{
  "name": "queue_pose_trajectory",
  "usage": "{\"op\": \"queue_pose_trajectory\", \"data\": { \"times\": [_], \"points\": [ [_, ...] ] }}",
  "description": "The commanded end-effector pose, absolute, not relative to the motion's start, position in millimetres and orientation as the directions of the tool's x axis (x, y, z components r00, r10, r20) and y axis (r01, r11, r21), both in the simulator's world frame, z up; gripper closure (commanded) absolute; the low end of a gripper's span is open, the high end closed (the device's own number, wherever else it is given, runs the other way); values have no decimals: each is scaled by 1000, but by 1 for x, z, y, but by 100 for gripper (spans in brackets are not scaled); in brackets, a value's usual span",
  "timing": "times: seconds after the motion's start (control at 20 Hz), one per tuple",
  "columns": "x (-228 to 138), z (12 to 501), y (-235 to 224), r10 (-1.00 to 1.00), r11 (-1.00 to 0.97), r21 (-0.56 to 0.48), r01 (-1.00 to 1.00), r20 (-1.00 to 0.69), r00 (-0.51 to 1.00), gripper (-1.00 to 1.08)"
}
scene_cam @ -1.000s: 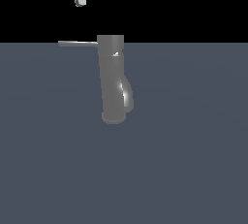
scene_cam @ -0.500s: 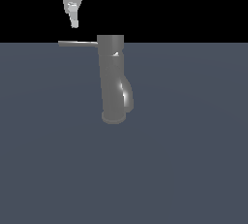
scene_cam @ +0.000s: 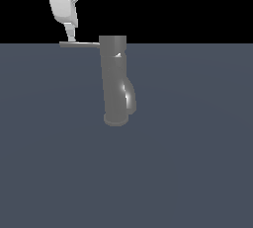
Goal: Turn on the faucet by rotating a designated handle.
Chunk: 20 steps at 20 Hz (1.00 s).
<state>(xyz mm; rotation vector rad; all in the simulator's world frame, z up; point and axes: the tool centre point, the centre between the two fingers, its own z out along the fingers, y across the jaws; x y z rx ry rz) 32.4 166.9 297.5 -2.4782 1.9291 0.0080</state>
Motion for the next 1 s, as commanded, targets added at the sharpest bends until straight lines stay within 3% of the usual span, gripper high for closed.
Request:
{"op": "queue_pose_trajectory", "data": {
  "times": [0.0,0.55,0.95],
  "points": [
    [36,292,171,-975,-220,1,-975,-2,220,108],
    [39,285,176,-981,-196,0,-981,0,196,108],
    [17,285,170,-981,-196,0,-981,0,196,108]
  ]
}}
